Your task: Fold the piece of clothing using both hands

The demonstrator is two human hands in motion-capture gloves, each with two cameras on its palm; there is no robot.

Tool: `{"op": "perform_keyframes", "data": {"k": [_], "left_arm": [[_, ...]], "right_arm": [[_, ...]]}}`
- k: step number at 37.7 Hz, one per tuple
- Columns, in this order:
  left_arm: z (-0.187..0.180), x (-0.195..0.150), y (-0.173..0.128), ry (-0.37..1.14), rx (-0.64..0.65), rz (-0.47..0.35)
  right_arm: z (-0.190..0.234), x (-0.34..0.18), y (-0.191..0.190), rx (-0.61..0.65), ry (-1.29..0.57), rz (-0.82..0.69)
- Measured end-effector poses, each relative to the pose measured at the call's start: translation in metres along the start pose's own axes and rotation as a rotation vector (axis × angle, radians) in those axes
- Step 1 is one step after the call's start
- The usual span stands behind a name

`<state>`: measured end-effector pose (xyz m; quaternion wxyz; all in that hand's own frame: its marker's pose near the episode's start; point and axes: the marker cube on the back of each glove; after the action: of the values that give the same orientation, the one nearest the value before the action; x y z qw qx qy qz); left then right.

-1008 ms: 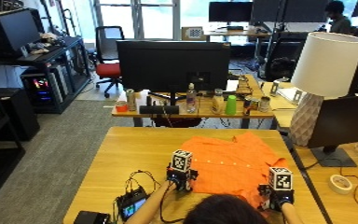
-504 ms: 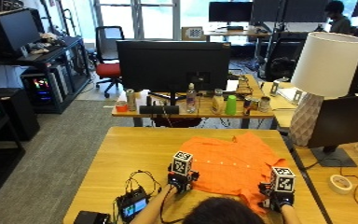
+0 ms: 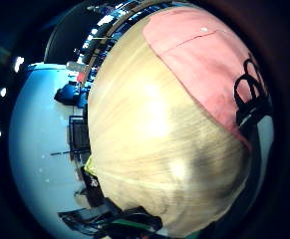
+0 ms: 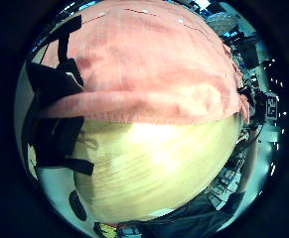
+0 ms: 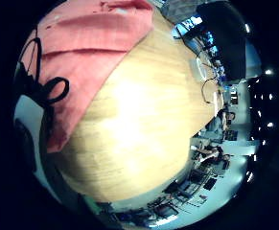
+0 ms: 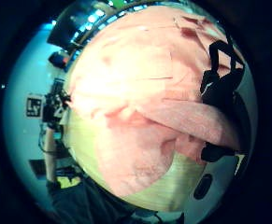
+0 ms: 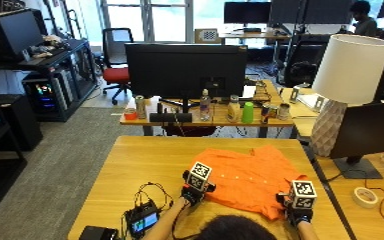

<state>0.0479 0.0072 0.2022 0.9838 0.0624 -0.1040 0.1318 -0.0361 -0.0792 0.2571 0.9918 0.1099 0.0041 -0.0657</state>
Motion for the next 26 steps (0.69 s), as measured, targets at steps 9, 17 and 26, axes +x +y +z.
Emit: {"op": "perform_keyframes", "data": {"k": [9, 17, 26], "left_arm": [[-0.01, -0.014, 0.007, -0.023, -0.037, -0.009], [-0.019, -0.015, 0.015, -0.074, -0.041, 0.016], [-0.008, -0.036, -0.01, -0.06, -0.104, 0.06]], "right_arm": [[-0.001, -0.004, 0.0, -0.131, -0.009, -0.013], [-0.024, -0.006, 0.011, -0.113, 0.04, -0.044], [-0.067, -0.01, 0.028, -0.146, 0.007, -0.092]]}}
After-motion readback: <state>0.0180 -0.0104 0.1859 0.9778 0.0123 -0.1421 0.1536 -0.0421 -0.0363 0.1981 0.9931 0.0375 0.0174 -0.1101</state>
